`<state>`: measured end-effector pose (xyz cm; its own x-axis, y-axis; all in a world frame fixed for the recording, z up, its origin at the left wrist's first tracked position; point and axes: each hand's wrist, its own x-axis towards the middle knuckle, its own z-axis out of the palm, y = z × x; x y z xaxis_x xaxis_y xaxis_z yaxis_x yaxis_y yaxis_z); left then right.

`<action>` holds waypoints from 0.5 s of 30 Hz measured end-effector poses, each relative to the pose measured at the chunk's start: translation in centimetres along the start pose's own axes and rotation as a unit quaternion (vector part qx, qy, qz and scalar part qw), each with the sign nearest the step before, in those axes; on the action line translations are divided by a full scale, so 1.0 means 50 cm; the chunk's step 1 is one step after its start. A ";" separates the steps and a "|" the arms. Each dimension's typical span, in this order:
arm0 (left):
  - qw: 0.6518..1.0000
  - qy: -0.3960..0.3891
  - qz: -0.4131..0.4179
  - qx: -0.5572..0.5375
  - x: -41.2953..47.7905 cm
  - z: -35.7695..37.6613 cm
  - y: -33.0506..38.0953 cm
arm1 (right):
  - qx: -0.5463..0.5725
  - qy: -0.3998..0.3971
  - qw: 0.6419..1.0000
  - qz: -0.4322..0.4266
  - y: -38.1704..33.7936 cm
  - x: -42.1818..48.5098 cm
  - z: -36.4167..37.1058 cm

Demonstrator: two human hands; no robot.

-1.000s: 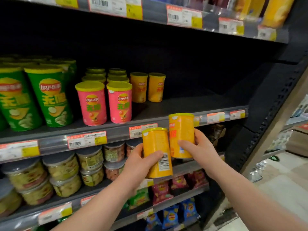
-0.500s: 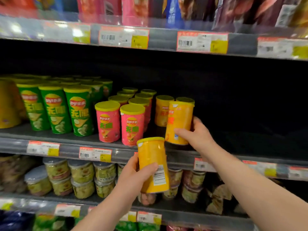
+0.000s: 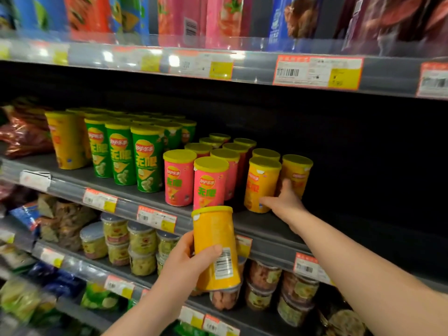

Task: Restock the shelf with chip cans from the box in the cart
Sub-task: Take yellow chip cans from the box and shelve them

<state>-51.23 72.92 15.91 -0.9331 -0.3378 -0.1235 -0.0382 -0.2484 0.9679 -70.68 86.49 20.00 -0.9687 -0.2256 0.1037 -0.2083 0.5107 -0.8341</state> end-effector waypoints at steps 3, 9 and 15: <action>1.000 0.002 0.008 -0.001 0.007 -0.003 0.007 | -0.080 0.025 0.996 0.020 -0.003 -0.003 0.007; 1.000 -0.018 0.001 -0.002 0.023 -0.002 0.017 | -0.142 0.046 0.988 0.025 -0.004 0.005 0.015; 0.999 -0.032 0.005 0.010 0.040 -0.025 0.024 | -0.091 0.073 0.993 0.018 -0.008 0.021 0.031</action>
<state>-52.69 70.81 16.53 -0.9541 -0.2820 -0.1003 -0.0352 -0.2268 0.9733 -71.41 84.76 19.60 -0.9823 -0.0884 0.1651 -0.1819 0.6605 -0.7285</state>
